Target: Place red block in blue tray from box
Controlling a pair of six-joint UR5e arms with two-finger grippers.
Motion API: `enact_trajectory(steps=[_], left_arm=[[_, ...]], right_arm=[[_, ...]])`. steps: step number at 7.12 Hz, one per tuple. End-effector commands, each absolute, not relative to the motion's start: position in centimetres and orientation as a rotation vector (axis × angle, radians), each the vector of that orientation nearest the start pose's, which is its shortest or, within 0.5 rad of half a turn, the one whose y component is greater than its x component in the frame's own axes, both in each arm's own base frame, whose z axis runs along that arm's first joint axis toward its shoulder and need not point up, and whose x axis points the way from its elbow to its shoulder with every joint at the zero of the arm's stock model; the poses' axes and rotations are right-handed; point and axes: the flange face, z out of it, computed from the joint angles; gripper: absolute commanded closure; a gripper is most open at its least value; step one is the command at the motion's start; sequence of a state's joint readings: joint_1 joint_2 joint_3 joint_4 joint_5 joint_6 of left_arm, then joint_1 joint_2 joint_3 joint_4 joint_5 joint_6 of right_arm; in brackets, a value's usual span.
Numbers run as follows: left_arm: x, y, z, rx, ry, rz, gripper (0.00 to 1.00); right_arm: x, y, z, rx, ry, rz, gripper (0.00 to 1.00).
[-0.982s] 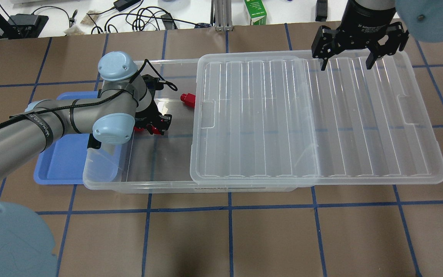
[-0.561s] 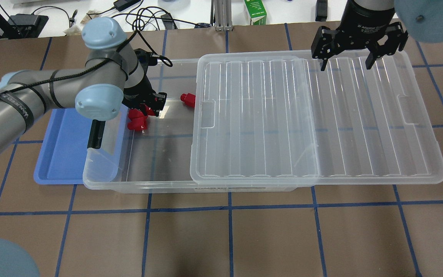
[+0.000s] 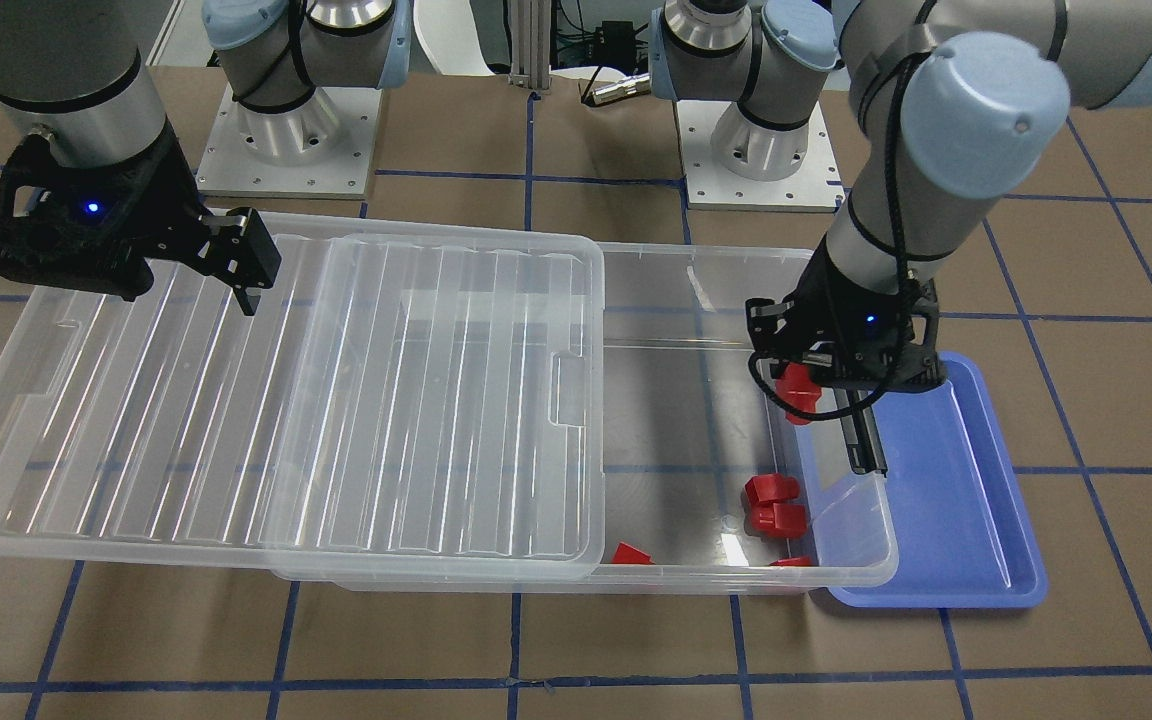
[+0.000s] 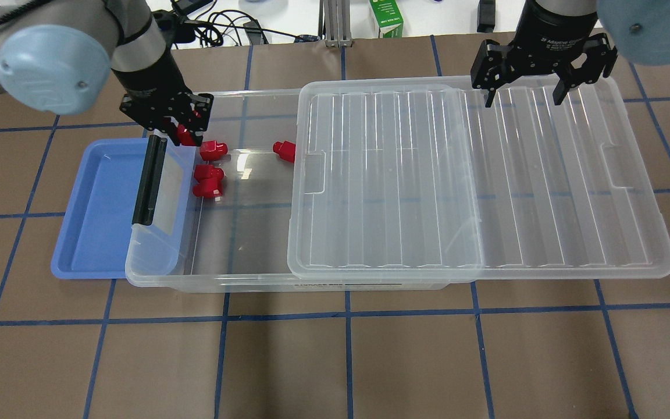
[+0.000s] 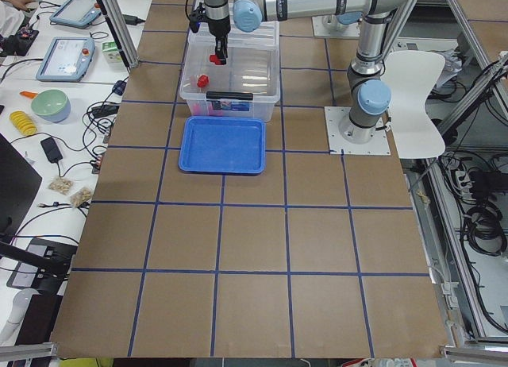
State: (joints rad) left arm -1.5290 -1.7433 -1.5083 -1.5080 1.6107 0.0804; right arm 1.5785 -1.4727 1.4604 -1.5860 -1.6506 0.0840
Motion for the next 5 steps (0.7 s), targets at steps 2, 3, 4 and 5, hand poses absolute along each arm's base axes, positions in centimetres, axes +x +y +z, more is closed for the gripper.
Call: enact_trajectory(steps=[2, 3, 4, 5], left_arm=[[4.1, -57.1, 42.9, -0.072, 3.067, 0.151, 1.0], [6.3, -56.9, 41.0, -0.042, 3.076, 0.205, 1.0], [8.8, -57.1, 37.8, -0.041, 3.084, 0.225, 1.0], [10.2, -57.6, 34.5, -0.057, 3.083, 0.191, 1.0]], right_arm=[[12.9, -53.5, 49.4, 0.12, 3.219, -0.05, 0.0], [12.9, -53.4, 49.4, 0.118, 3.219, -0.048, 0.0], [12.9, -53.4, 49.4, 0.118, 3.219, -0.048, 0.0], [12.0, -53.8, 49.8, 0.133, 3.219, -0.053, 0.0]])
